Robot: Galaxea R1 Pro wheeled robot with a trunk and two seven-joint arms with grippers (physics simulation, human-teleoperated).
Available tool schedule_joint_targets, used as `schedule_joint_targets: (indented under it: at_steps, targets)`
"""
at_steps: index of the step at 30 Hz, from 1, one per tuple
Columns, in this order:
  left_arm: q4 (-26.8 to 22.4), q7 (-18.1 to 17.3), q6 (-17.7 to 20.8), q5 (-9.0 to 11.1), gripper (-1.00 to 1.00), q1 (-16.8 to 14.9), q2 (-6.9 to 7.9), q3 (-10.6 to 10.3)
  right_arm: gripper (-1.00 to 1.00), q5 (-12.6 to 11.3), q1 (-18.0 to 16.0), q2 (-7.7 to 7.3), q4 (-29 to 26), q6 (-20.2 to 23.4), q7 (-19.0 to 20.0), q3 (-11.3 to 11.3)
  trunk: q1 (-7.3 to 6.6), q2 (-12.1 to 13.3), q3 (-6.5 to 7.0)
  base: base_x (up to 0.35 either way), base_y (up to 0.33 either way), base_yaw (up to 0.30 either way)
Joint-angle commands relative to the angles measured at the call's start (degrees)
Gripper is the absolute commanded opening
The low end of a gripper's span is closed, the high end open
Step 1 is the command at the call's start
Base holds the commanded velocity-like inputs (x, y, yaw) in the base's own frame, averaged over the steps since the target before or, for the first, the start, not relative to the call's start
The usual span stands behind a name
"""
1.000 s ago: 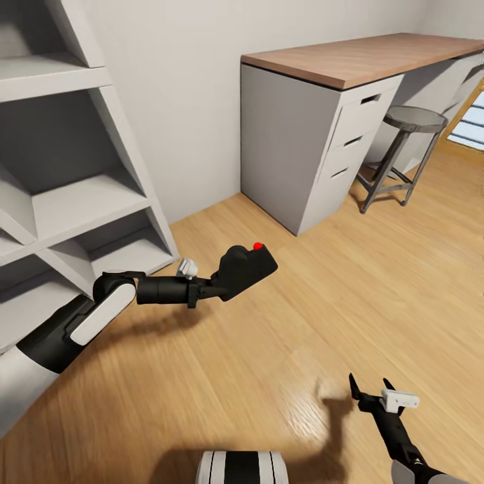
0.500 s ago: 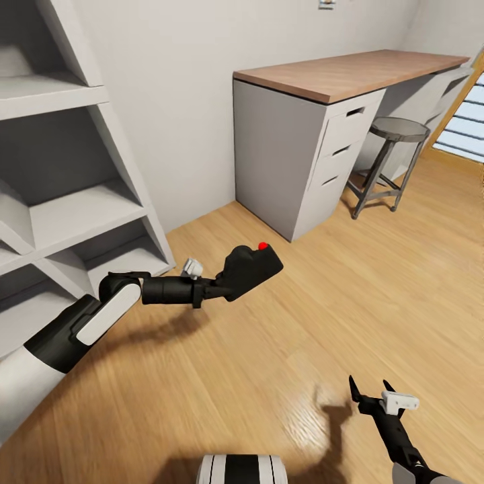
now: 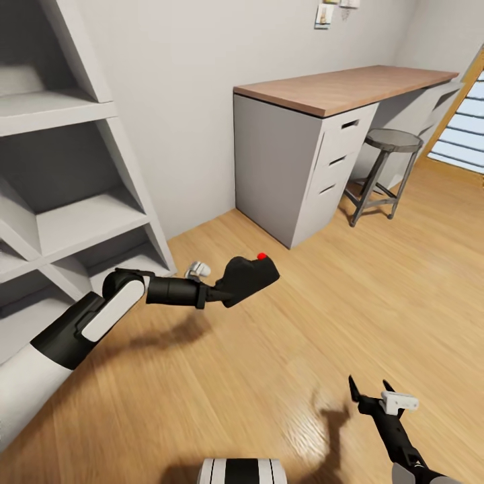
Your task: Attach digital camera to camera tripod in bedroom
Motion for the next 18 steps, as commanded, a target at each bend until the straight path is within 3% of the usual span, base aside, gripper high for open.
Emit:
schedule_joint_targets:
  at_steps: [1, 9, 18]
  targets:
    - [0.0, 1.1, 1.4, 0.3, -1.0, -0.1, -0.2, 0.5, 1.0, -0.2, -0.1, -0.02, 0.2, -0.2, 0.6, -0.4, -0.04, 0.0, 0.09, 0.0, 0.0, 0.0]
    - [0.0, 3.0, 6.3, 0.3, -1.0, -0.2, -0.57, 5.3, 1.0, -0.2, -0.1, -0.02, 0.2, -0.2, 0.6, -0.4, -0.24, 0.1, 1.11, 0.0, 0.0, 0.0]
    - [-0.6, 3.1, 6.9, 0.2, -1.0, -0.1, -0.75, 6.8, 1.0, 0.0, -0.1, -0.01, 0.2, -0.2, 0.6, -0.4, -0.47, 0.2, 2.26, 0.0, 0.0, 0.0]
